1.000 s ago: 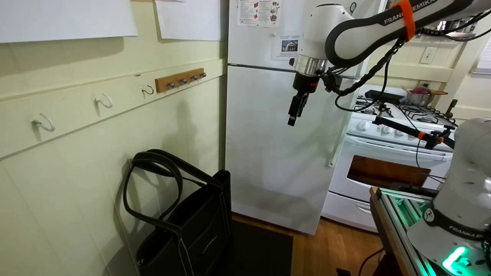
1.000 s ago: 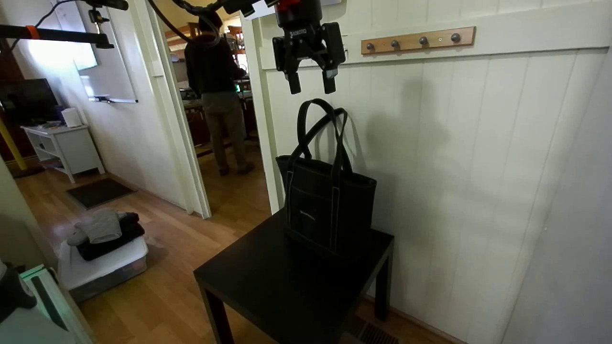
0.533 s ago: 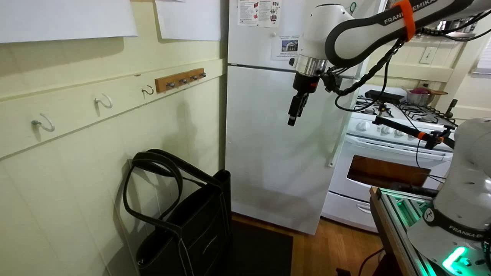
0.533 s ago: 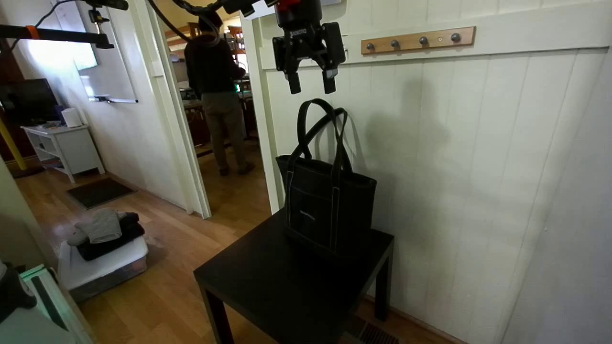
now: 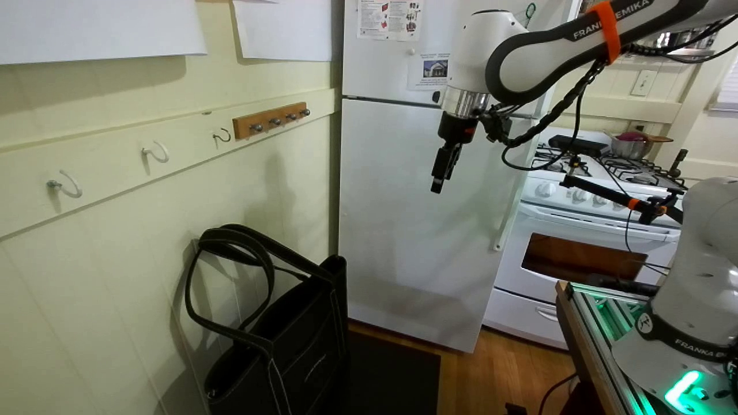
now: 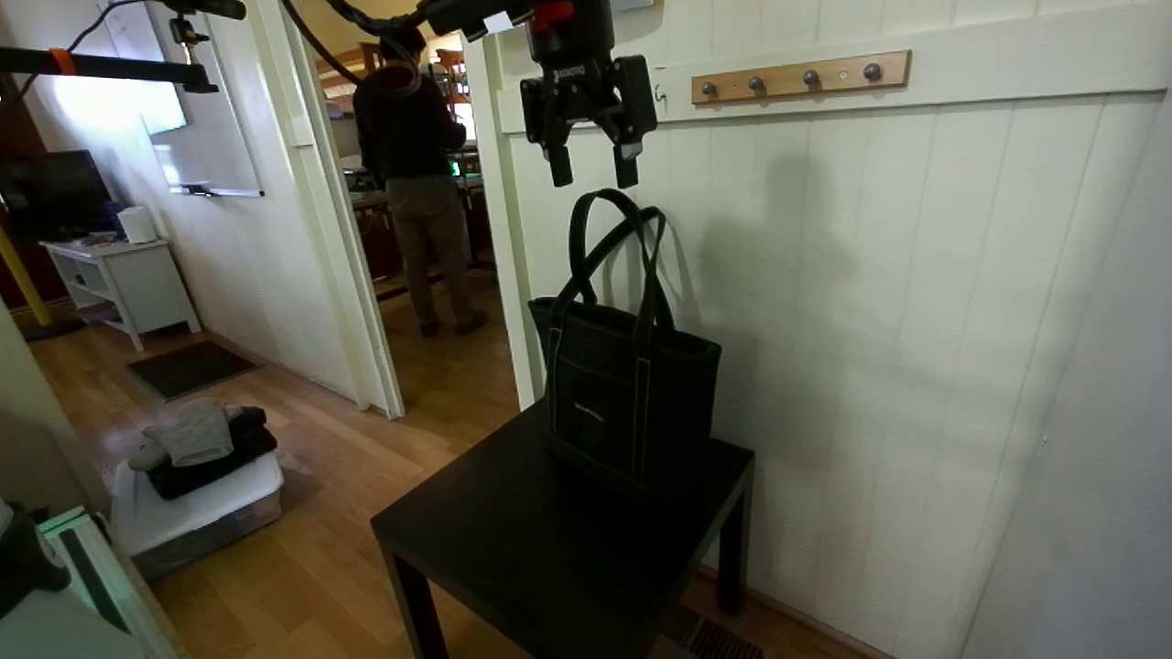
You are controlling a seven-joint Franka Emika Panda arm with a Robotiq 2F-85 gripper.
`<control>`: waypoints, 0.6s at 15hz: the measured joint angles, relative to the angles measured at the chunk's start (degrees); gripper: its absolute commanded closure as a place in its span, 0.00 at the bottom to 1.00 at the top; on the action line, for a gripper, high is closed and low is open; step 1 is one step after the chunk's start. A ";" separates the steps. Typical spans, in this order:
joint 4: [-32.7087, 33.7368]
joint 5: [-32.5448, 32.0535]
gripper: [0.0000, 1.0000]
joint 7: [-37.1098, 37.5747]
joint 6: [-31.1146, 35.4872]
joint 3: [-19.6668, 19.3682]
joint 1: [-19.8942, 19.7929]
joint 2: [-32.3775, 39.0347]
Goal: Put the bag on the hanger
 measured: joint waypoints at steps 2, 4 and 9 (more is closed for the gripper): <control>-0.02 3.22 0.00 -2.50 2.11 0.07 1.37 2.62; 0.09 7.49 0.00 -6.31 5.12 0.19 2.93 5.79; 2.71 14.61 0.00 -15.30 10.34 1.75 4.93 13.26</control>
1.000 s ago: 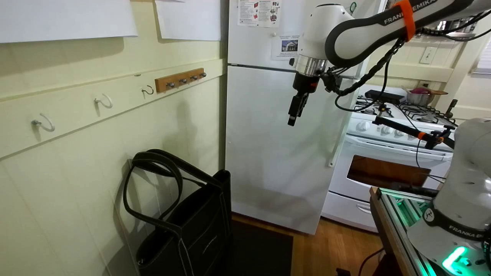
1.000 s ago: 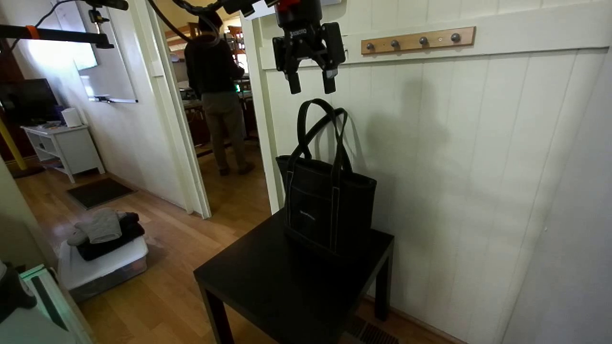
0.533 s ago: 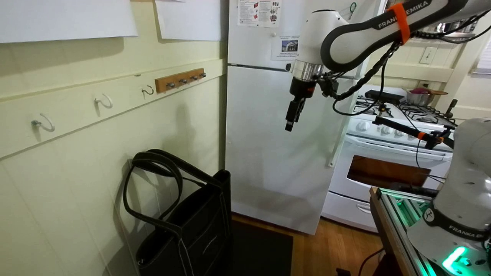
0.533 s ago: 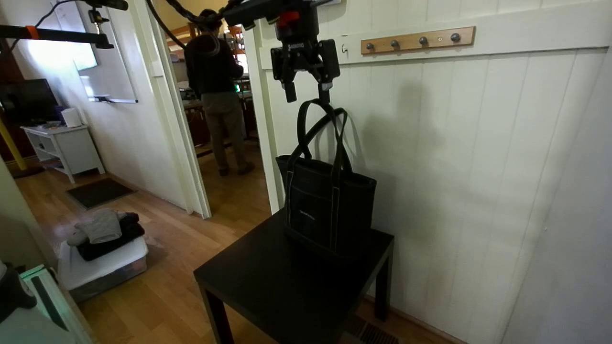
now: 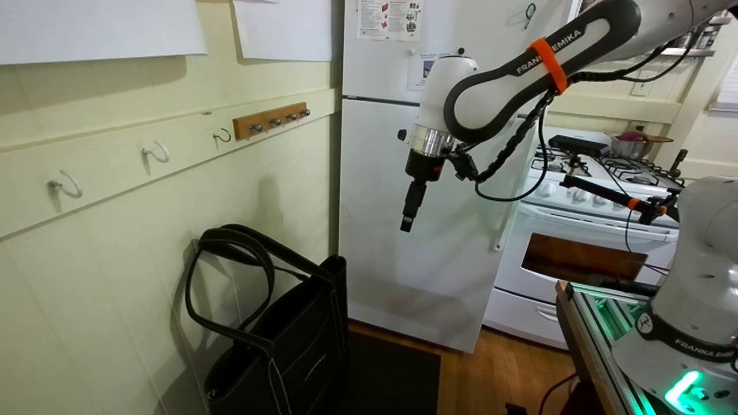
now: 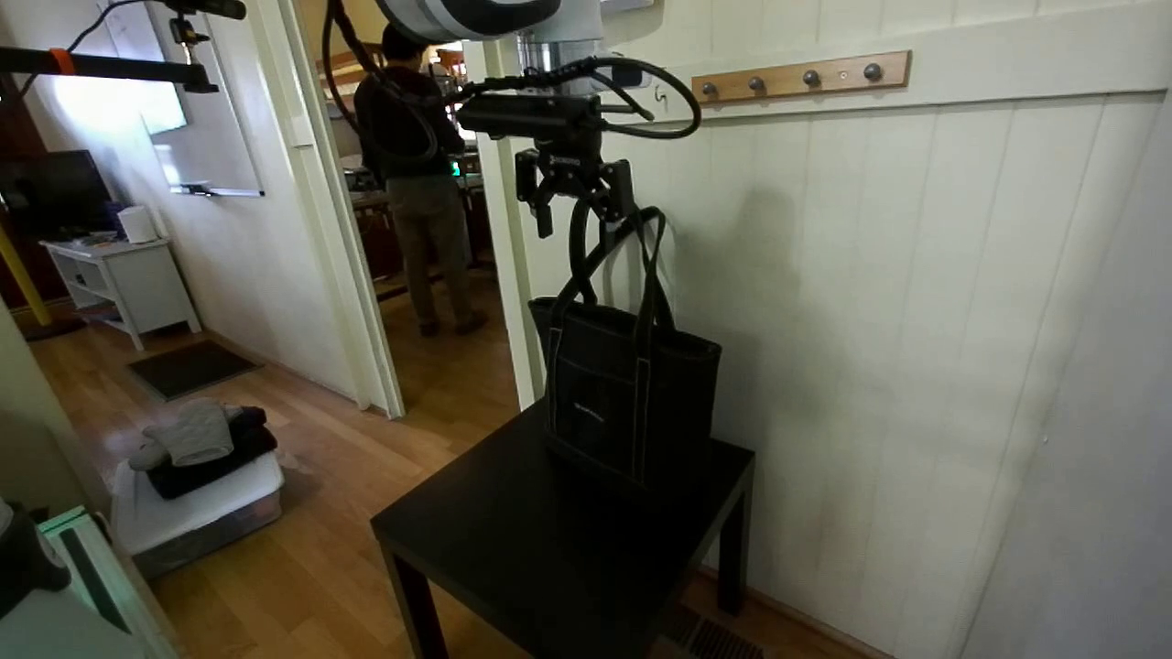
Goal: Put the bag on the hanger
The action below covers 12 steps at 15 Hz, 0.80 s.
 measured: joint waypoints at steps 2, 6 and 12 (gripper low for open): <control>1.69 1.71 0.00 -2.34 1.22 1.15 0.10 2.42; 5.07 3.58 0.00 -4.67 3.83 4.08 0.12 6.62; 7.48 3.87 0.00 -4.74 4.05 5.52 -0.16 9.08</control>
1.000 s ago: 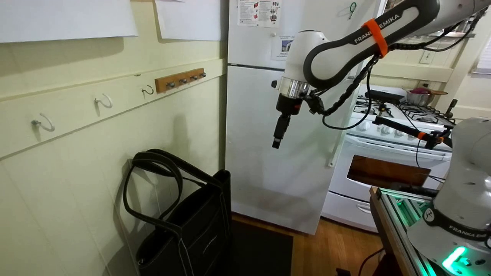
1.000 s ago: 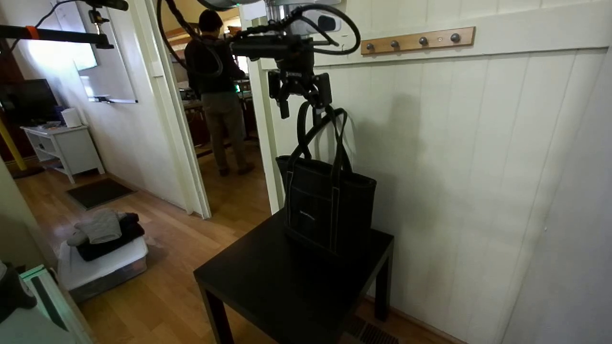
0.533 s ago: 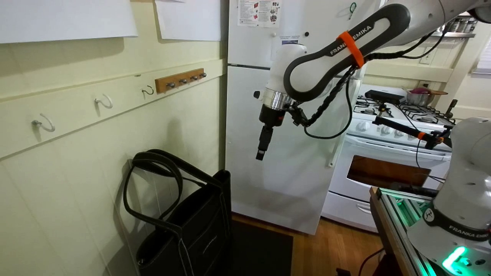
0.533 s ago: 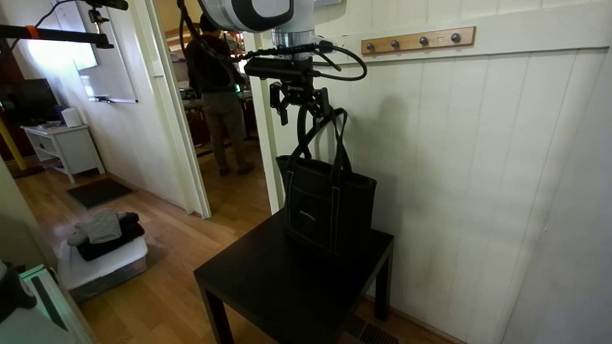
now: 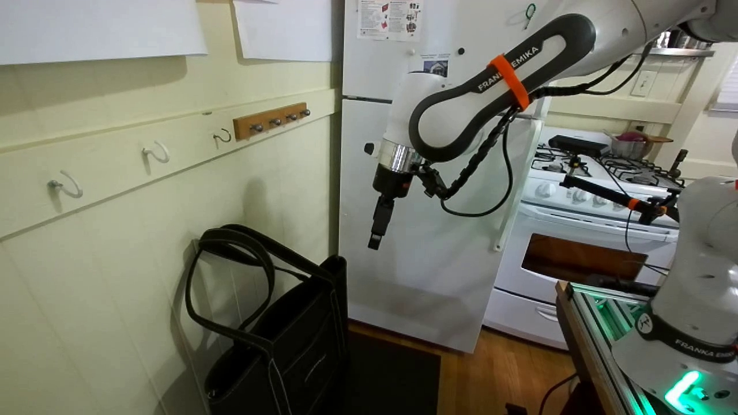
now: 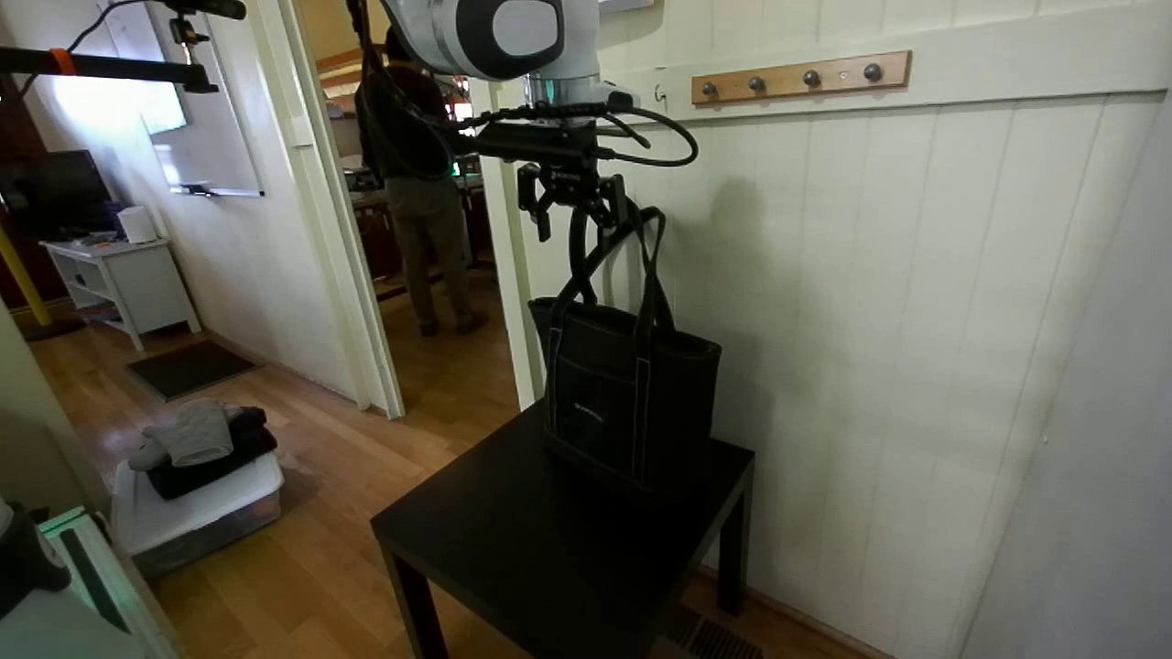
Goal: Put the bag on the hanger
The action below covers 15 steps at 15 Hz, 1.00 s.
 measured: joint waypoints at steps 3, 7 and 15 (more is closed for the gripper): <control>0.00 0.00 0.00 0.00 0.00 0.00 -0.12 -0.01; 0.29 -0.37 0.00 0.39 1.01 0.15 -0.15 0.83; 5.89 -0.37 0.00 0.05 11.73 3.32 -0.50 10.15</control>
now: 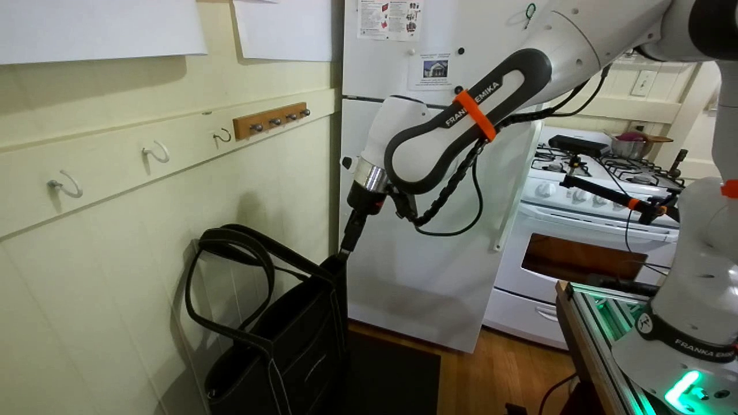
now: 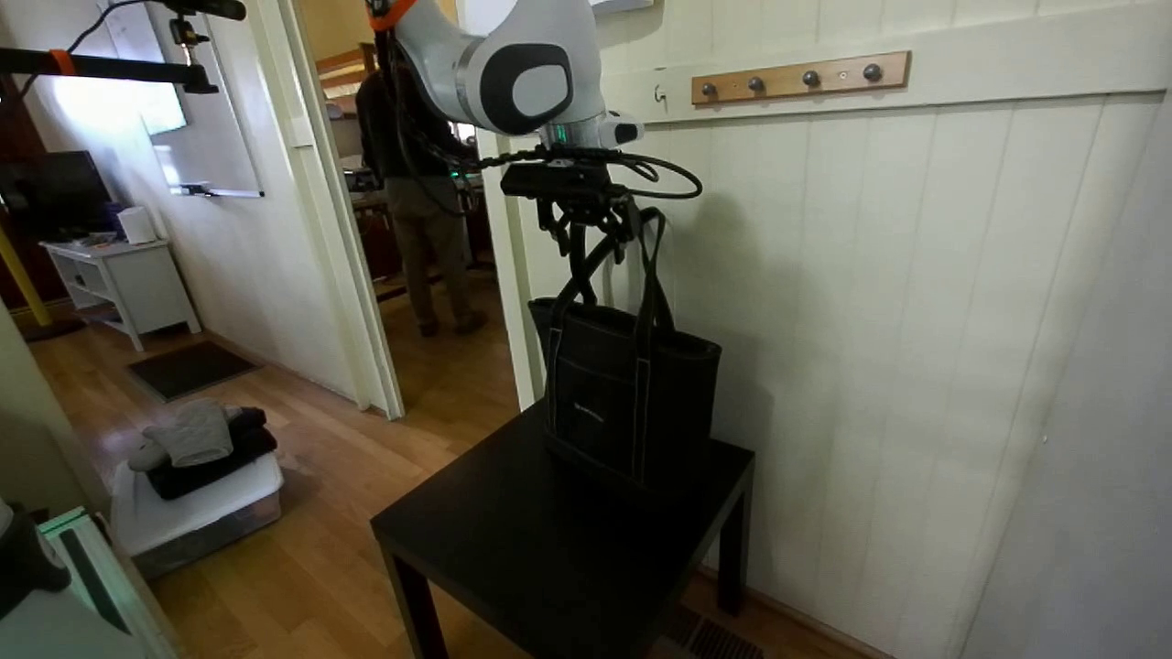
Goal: Put the bag on the hanger
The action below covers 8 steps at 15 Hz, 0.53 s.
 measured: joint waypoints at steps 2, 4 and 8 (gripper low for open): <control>2.62 -0.36 0.00 -0.01 1.66 0.71 -0.27 3.02; 5.53 -1.56 0.00 0.03 2.93 1.05 -0.49 5.90; 11.45 -4.95 0.00 0.37 4.19 1.35 -0.84 10.97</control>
